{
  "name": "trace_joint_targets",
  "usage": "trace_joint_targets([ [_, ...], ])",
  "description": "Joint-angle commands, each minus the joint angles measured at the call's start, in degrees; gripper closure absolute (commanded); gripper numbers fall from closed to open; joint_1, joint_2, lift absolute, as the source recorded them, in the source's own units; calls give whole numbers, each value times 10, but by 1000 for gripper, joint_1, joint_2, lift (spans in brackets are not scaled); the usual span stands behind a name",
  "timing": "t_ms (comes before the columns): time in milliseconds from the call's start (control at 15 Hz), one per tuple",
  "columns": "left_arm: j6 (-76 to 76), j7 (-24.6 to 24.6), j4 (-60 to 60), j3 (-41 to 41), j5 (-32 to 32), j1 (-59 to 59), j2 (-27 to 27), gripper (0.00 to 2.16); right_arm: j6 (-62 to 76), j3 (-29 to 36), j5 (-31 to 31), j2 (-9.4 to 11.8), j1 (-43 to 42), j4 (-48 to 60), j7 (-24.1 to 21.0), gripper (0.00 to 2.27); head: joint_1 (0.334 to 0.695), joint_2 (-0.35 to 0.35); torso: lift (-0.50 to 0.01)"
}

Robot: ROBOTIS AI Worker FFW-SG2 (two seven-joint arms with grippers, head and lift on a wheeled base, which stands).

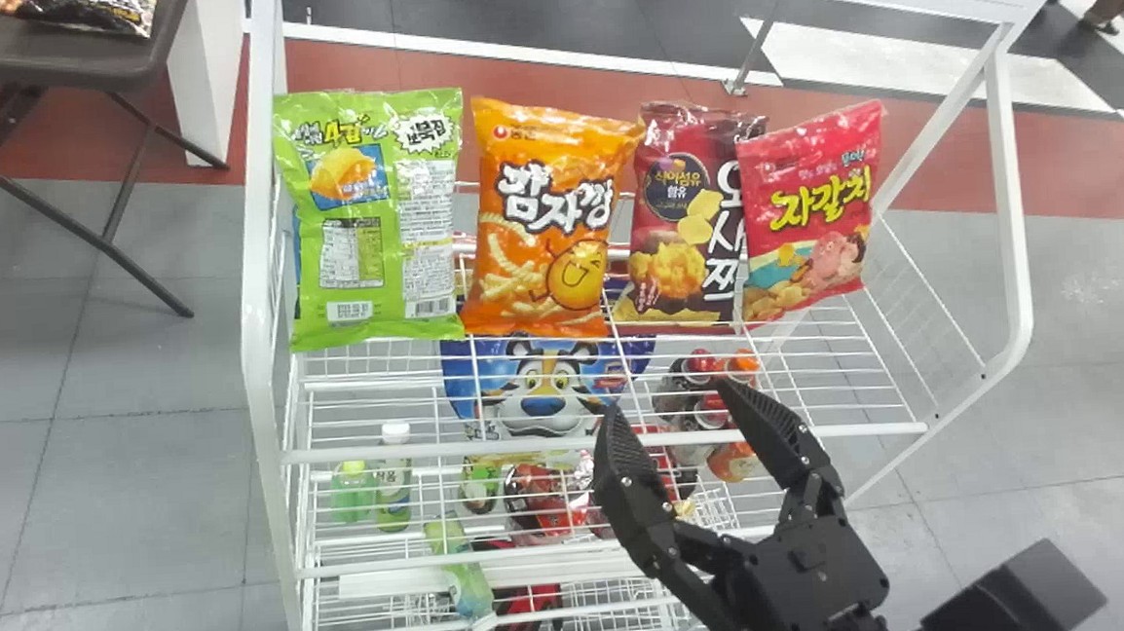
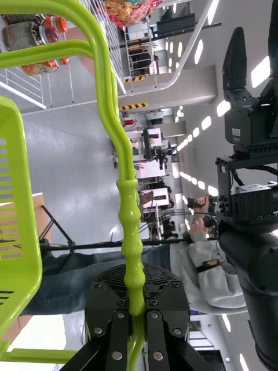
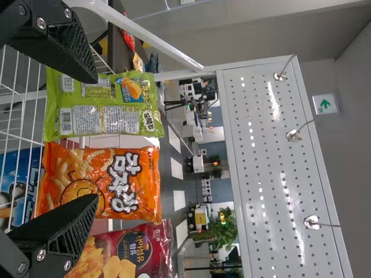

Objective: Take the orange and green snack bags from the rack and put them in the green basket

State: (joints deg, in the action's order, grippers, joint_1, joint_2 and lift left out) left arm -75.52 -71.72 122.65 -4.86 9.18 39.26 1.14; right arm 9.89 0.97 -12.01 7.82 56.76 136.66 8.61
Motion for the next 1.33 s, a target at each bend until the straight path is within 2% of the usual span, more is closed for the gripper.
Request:
trace_joint_targets([
  [0,0,1,0,-2,0,0,0,2148,2,0,-1,1,0,-1,0,110,695,-350,0],
  [533,0,3,6,-2,-1,6,0,2148,10,-2,-7,3,-18,-28,0,110,695,-350,0],
  [1000,0,3,4,-3,-12,11,-1,2148,-93,-55,36,6,-164,-105,-9,107,695,-350,0],
  [1267,-37,2,3,-19,-28,-9,2,2148,-181,-63,38,4,-251,-132,-14,103,695,-350,0],
])
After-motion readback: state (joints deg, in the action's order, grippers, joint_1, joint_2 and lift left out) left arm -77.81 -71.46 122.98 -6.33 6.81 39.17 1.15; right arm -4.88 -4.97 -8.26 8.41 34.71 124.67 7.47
